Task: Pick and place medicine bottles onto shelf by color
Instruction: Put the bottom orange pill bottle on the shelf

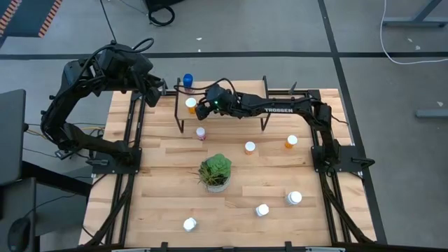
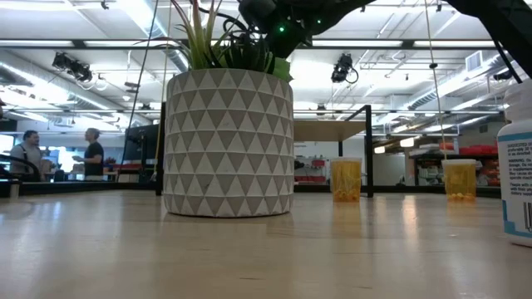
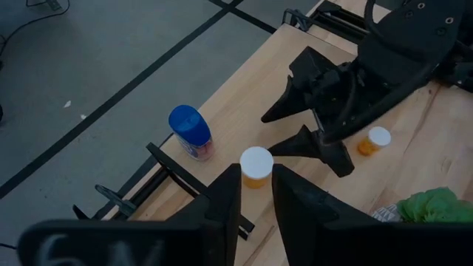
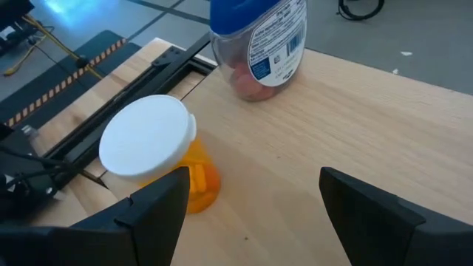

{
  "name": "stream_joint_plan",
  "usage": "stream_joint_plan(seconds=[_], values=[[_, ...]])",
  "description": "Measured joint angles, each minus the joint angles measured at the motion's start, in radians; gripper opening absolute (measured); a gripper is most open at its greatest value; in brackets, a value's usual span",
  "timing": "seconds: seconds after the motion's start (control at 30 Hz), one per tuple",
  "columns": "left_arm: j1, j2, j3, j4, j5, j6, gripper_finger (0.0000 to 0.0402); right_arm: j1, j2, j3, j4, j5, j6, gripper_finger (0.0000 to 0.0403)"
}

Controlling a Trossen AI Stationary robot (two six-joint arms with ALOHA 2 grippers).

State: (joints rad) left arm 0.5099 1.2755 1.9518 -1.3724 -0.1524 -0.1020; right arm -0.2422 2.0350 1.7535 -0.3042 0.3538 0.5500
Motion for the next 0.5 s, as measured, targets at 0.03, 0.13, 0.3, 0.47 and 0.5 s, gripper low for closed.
stream_joint_plan(seconds=[0.03, 0.13, 0.3, 0.47, 0.5], values=[[0.0, 0.0, 0.0, 0.0, 0.0, 0.0, 0.0081, 0.001, 0.0, 0.0, 0.001, 0.0, 0.0, 0.031], [0.0, 0.0, 0.0, 0.0, 0.0, 0.0, 0.0077, 0.003, 0.0, 0.0, 0.005, -0.004, -0.004, 0.031], [0.0, 0.0, 0.0, 0.0, 0.0, 0.0, 0.0078, 0.002, 0.0, 0.0, 0.063, -0.038, -0.035, 0.031], [0.0, 0.0, 0.0, 0.0, 0.0, 0.0, 0.0081, 0.002, 0.0, 0.0, 0.066, -0.041, -0.053, 0.031], [0.0, 0.0, 0.0, 0.0, 0.0, 0.0, 0.0081, 0.002, 0.0, 0.0, 0.063, -0.041, -0.052, 0.031]])
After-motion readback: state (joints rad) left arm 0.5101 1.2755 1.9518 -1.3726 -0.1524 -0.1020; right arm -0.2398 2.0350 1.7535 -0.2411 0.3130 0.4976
